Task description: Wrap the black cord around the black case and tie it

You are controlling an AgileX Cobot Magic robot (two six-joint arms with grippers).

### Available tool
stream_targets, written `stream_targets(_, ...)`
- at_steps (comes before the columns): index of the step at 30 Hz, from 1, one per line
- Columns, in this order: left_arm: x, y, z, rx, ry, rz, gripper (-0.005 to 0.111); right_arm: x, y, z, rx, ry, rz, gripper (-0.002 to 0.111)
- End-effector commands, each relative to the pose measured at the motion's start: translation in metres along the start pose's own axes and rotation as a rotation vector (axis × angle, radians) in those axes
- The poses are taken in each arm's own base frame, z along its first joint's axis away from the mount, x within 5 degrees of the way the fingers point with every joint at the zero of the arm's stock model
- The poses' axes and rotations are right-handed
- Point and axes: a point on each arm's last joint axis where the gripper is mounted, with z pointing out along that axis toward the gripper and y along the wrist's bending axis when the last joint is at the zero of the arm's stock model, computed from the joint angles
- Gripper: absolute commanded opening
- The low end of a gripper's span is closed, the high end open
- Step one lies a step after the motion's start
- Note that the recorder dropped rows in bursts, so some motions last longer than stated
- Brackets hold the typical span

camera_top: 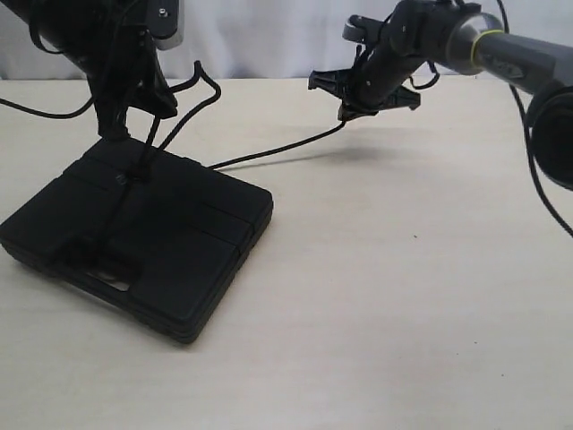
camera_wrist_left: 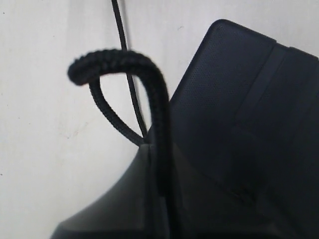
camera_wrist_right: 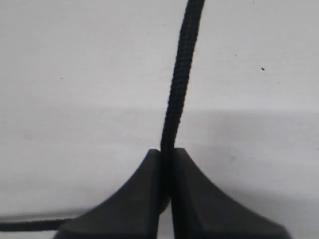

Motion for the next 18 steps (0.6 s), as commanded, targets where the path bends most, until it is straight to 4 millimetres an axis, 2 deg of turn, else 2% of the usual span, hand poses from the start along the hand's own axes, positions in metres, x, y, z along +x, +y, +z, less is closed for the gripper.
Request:
stream_targets(1, -0.002, -0.002, -0.005, 0.018, -0.009, 0.063, 0.0, 0.009, 0.005, -0.019, -0.094, 0.024, -0.255, 0.004)
stream_targets(6, 0.003, -0.005, -0.007, 0.077, -0.006, 0.173, 0.0, 0.042, 0.018, -0.024, -0.354, -0.004, -0.47, 0.004)
stream_targets(10, 0.017, 0.0, -0.011, 0.062, 0.005, 0.14, 0.0, 0.064, 0.025, -0.034, -0.516, -0.106, -0.639, 0.004)
stream_targets(14, 0.033, 0.007, -0.016, 0.04, 0.017, 0.1, 0.0, 0.081, 0.03, -0.039, -0.583, -0.173, -0.938, 0.004)
stream_targets(18, 0.039, 0.011, -0.018, 0.006, 0.03, 0.092, 0.0, 0.081, 0.03, -0.038, -0.566, -0.244, -1.159, 0.004)
